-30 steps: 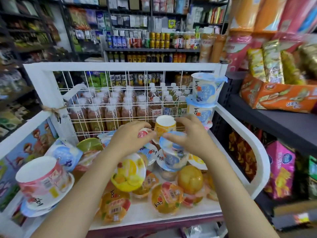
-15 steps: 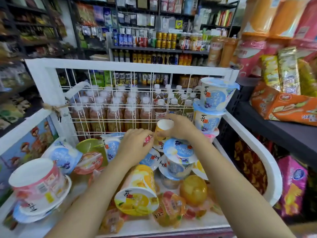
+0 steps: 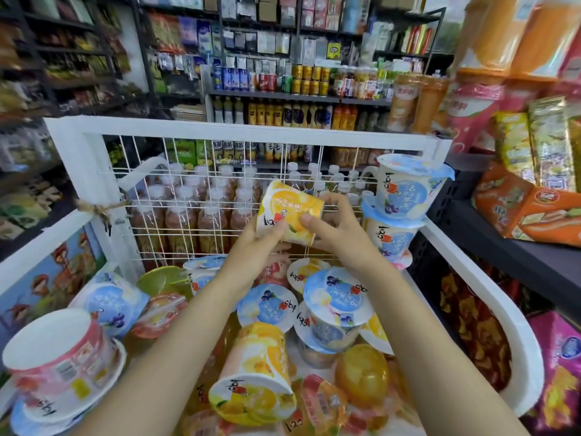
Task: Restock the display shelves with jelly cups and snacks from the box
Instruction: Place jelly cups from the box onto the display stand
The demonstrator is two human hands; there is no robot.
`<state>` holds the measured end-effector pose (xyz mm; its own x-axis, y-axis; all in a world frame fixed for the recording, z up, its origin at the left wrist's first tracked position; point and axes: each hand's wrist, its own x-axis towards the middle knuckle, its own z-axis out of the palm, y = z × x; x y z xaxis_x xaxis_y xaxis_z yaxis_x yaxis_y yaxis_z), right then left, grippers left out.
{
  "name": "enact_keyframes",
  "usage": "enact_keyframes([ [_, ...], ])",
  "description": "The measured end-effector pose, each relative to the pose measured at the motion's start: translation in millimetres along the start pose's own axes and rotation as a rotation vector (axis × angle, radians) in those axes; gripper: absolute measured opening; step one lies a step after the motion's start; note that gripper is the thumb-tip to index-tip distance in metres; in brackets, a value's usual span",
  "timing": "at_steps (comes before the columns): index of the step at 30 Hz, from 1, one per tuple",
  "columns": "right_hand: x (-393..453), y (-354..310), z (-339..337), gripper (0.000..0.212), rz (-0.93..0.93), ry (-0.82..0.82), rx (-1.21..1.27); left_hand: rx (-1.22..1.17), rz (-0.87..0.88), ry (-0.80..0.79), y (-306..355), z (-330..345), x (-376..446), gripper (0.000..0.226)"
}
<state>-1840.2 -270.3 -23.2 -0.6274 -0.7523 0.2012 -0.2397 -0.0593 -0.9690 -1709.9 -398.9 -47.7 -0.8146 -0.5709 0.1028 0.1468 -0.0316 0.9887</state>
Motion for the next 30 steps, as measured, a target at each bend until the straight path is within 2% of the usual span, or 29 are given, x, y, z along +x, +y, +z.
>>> enact_keyframes([
  [2, -2.8, 0.2, -1.7, 0.042, -0.016, 0.004, -0.056, -0.069, 0.078, 0.086, -2.3, -3.1, 2.7, 0.054],
  [5, -6.9, 1.7, -6.9, 0.051, -0.066, -0.01, -0.175, 0.098, 0.172, 0.18, -5.8, -9.6, 5.8, 0.042],
  [9, -10.6, 9.9, -10.0, 0.064, -0.07, -0.011, -0.259, 0.297, 0.207, 0.116, -16.4, -5.0, 7.7, 0.049],
  [11, -12.0, 14.8, -12.5, 0.054, -0.079, 0.027, -0.373, 0.385, 0.224, 0.121, -20.2, 1.7, 7.0, 0.047],
  [14, -16.0, 20.5, -18.0, 0.046, -0.02, 0.026, -0.533, 0.372, 0.149, 0.06, -31.1, 2.2, 7.5, 0.043],
  [17, -24.5, 24.5, -23.1, 0.055, 0.075, -0.006, -0.544, 0.382, 0.11, 0.017, -42.4, -1.3, 7.5, 0.035],
  [19, -29.8, 24.8, -25.5, 0.053, 0.101, -0.006, -0.564, 0.416, 0.13, 0.031, -46.3, 0.8, 7.9, 0.035],
  [25, -58.8, 20.5, -22.9, 0.05, 0.131, 0.098, -0.522, 0.476, 0.166, 0.059, -43.9, 15.5, 10.7, 0.039],
  [27, -79.5, 20.1, -23.1, 0.055, 0.119, 0.121, -0.446, 0.518, 0.15, 0.024, -41.3, 14.8, 9.3, 0.041],
  [30, -112.9, 23.9, -22.0, 0.073, 0.136, 0.03, -0.384, 0.56, 0.17, -0.039, -35.8, 8.1, -1.1, 0.041],
])
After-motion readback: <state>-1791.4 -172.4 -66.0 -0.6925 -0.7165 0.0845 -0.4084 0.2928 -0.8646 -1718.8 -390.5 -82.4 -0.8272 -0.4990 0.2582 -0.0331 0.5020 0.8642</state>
